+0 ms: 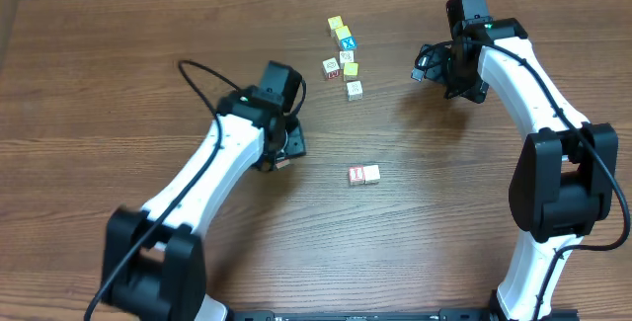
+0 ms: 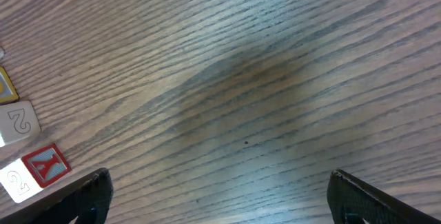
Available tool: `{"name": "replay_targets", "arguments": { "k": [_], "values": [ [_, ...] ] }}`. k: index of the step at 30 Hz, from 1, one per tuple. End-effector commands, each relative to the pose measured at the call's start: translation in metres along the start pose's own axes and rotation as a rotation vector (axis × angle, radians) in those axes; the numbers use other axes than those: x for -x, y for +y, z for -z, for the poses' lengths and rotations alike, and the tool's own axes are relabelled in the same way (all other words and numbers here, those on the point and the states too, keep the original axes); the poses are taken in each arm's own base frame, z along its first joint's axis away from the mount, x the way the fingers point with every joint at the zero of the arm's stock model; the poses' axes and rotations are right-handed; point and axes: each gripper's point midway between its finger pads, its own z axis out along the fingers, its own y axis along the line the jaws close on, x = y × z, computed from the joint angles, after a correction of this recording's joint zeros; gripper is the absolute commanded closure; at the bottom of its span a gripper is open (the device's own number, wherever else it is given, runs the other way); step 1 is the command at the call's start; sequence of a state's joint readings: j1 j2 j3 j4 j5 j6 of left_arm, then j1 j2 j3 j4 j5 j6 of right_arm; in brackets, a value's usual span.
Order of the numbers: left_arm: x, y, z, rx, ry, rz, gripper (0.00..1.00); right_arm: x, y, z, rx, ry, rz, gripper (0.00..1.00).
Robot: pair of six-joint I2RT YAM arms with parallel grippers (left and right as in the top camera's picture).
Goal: Flip 5 blocks
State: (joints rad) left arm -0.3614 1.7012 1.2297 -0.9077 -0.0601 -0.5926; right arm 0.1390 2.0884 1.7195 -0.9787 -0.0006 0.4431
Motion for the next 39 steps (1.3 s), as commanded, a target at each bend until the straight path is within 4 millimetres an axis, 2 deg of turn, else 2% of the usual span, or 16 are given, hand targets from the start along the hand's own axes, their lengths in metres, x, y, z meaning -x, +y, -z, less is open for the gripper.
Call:
{"name": "replay_targets", "arguments": {
  "k": [1, 8, 11, 13, 20, 27, 31, 37, 39],
  "values": [
    [0.005, 0.013, -0.027, 0.048, 0.010, 0.048, 0.43, 0.005, 0.004, 0.004, 0.012, -0.018, 0.008, 0.00],
    [-0.003, 0.015, -0.063, 0.058, 0.096, 0.067, 0.42, 0.005, 0.004, 0.004, 0.012, -0.018, 0.008, 0.00],
    [-0.005, 0.015, -0.072, 0.066, 0.114, 0.066, 0.50, 0.005, 0.004, 0.004, 0.012, -0.018, 0.008, 0.00],
    [-0.004, 0.015, -0.071, 0.063, 0.111, 0.066, 0.53, 0.005, 0.004, 0.004, 0.012, -0.018, 0.008, 0.00],
    [0.006, -0.002, -0.058, -0.006, 0.112, -0.006, 0.52, 0.005, 0.004, 0.004, 0.012, -0.018, 0.008, 0.00],
    [0.012, -0.005, -0.050, -0.010, 0.104, -0.008, 0.55, 0.005, 0.004, 0.004, 0.012, -0.018, 0.008, 0.00],
    [0.010, -0.004, -0.049, -0.005, 0.113, -0.008, 0.61, 0.005, 0.004, 0.004, 0.012, -0.018, 0.008, 0.00],
    [0.003, -0.002, -0.049, 0.001, 0.144, -0.010, 0.62, 0.005, 0.004, 0.004, 0.012, -0.018, 0.008, 0.00],
    [-0.001, -0.005, -0.048, -0.016, 0.163, -0.009, 0.67, 0.005, 0.004, 0.004, 0.012, -0.018, 0.008, 0.00]
  ]
}}
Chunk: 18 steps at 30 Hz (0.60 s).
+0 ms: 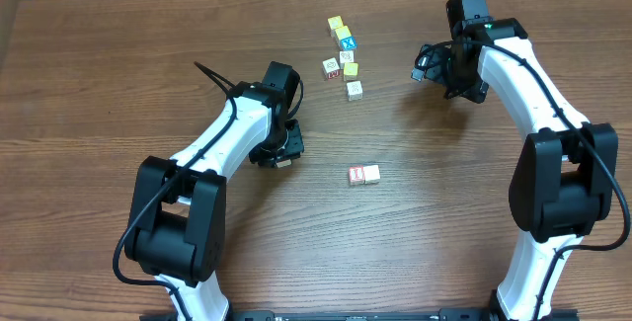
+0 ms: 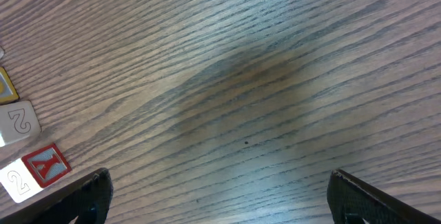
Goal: Flip 5 blocks
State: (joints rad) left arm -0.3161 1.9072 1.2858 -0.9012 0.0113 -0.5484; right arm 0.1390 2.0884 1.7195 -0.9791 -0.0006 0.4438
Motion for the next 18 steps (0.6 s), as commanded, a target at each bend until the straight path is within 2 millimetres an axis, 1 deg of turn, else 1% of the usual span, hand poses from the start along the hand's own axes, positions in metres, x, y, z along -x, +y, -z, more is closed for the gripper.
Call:
{"name": "replay_targets", "arguments": {
  "k": [1, 5, 10, 15, 18],
  "values": [
    [0.000, -0.009, 0.006, -0.047, 0.013, -0.009, 0.69, 0.005, 0.004, 0.004, 0.012, -0.018, 0.009, 0.00],
    [-0.004, -0.015, 0.006, -0.084, 0.035, -0.010, 0.71, 0.005, 0.004, 0.004, 0.012, -0.018, 0.009, 0.00],
    [-0.008, -0.018, 0.006, -0.083, 0.044, -0.020, 0.70, 0.005, 0.004, 0.004, 0.012, -0.018, 0.009, 0.00],
    [-0.012, -0.026, 0.006, -0.080, 0.034, -0.049, 0.67, 0.005, 0.004, 0.004, 0.012, -0.018, 0.009, 0.00],
    [-0.011, -0.025, 0.006, -0.064, 0.022, -0.056, 0.66, 0.005, 0.004, 0.004, 0.012, -0.018, 0.009, 0.00]
  ]
}}
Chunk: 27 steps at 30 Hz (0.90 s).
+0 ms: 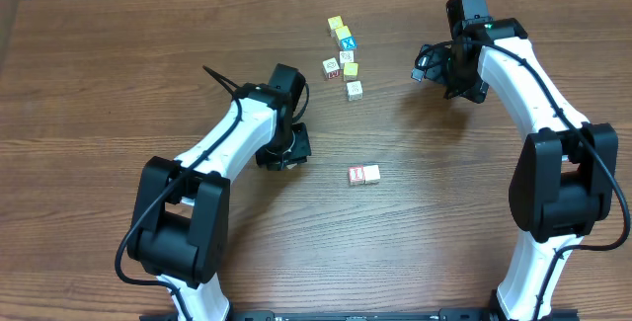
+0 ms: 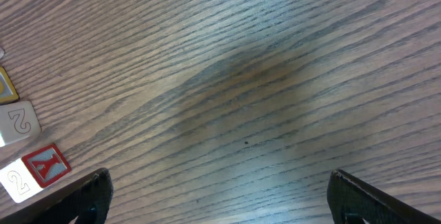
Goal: Flip 5 blocks
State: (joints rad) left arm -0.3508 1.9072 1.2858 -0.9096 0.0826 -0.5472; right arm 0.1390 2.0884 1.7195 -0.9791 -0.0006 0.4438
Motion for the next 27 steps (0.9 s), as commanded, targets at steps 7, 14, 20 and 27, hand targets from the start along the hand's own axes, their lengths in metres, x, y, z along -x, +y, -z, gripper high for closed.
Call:
{"name": "replay_targets", "arguments": {
  "k": [7, 14, 20, 27],
  "values": [
    [0.006, -0.005, 0.006, 0.001, -0.029, -0.020, 0.62, 0.005, 0.004, 0.004, 0.012, -0.018, 0.009, 0.00],
    [0.010, -0.001, 0.006, 0.022, -0.050, -0.019, 0.60, 0.005, 0.004, 0.004, 0.012, -0.018, 0.009, 0.00],
    [0.012, -0.002, 0.006, 0.020, -0.059, -0.020, 0.59, 0.005, 0.004, 0.004, 0.012, -0.018, 0.009, 0.00],
    [0.015, -0.001, 0.006, 0.029, -0.075, -0.020, 0.55, 0.005, 0.004, 0.004, 0.012, -0.018, 0.009, 0.00]
  ]
}}
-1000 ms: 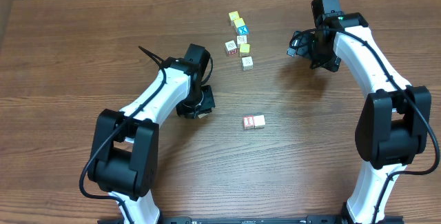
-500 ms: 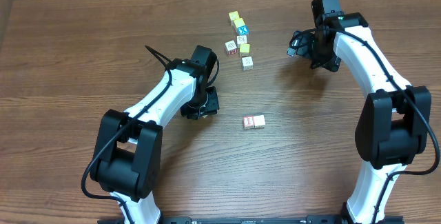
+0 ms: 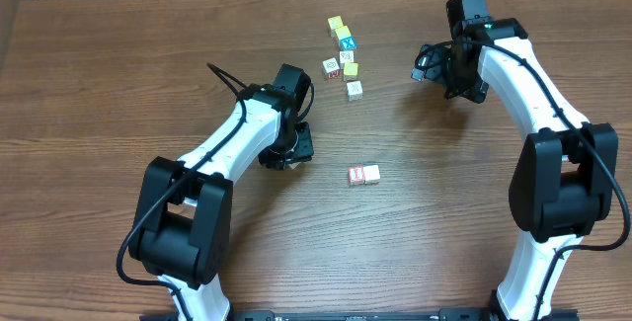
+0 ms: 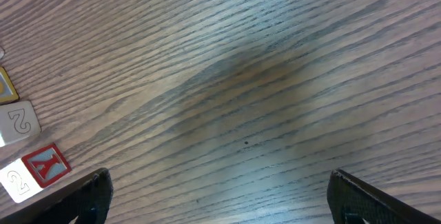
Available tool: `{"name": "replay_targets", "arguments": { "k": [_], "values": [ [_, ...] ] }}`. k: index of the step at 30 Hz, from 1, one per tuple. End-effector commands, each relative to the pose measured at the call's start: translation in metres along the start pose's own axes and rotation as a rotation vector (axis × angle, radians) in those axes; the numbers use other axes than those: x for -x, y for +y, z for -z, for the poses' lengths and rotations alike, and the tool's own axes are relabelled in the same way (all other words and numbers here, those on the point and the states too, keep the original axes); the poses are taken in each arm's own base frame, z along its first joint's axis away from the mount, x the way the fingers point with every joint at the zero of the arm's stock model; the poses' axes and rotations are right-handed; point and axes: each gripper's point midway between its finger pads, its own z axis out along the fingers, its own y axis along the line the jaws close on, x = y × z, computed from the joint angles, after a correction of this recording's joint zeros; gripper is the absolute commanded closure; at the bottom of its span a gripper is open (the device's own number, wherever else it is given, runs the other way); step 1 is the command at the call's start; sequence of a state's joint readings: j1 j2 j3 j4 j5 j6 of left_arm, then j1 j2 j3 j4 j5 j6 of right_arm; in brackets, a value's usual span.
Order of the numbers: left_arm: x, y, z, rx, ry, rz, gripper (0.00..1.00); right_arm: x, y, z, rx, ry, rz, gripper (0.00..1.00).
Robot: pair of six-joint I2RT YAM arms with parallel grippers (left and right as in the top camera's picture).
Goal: Flip 5 blocks
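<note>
Several small letter blocks lie in a cluster (image 3: 344,56) at the back middle of the table. Two more, a red-faced one (image 3: 356,175) and a pale one (image 3: 372,174), sit side by side near the centre. My left gripper (image 3: 288,153) is low over the wood to the left of that pair. Its jaws are hidden under the wrist. My right gripper (image 4: 219,200) hangs open over bare wood to the right of the cluster. At the left edge of its view are a red A block (image 4: 45,165) and a white block marked 2 (image 4: 16,123).
The wooden table (image 3: 444,212) stretches out in front of and around the blocks. A cardboard edge runs along the back left. A black cable (image 3: 222,76) loops up from my left arm.
My left gripper has shifted slightly right, toward the pair of blocks near the centre. The right arm and all the blocks stand as before.
My left gripper was low over the table left of centre with the arm stretched out. Then the arm had swung round, with the gripper in much the same spot. It has since moved a little to the right. My right gripper stayed open and still throughout.
</note>
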State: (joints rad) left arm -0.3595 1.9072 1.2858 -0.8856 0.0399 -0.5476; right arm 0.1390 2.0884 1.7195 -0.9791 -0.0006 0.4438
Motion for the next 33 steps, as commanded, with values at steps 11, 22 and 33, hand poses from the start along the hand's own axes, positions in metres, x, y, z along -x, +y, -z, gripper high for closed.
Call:
{"name": "replay_targets", "arguments": {
  "k": [11, 22, 33],
  "values": [
    [0.0123, -0.0038, 0.0060, -0.005, -0.050, -0.011, 0.25, 0.0050, 0.0041, 0.0043, 0.012, -0.018, 0.009, 0.00],
    [0.0152, -0.0001, 0.0056, 0.017, -0.067, -0.011, 0.43, 0.0050, 0.0041, 0.0043, 0.012, -0.018, 0.009, 0.00],
    [0.0119, 0.0040, 0.0015, 0.039, -0.062, -0.073, 0.58, 0.0050, 0.0041, 0.0043, 0.012, -0.018, 0.009, 0.00]
  ]
}}
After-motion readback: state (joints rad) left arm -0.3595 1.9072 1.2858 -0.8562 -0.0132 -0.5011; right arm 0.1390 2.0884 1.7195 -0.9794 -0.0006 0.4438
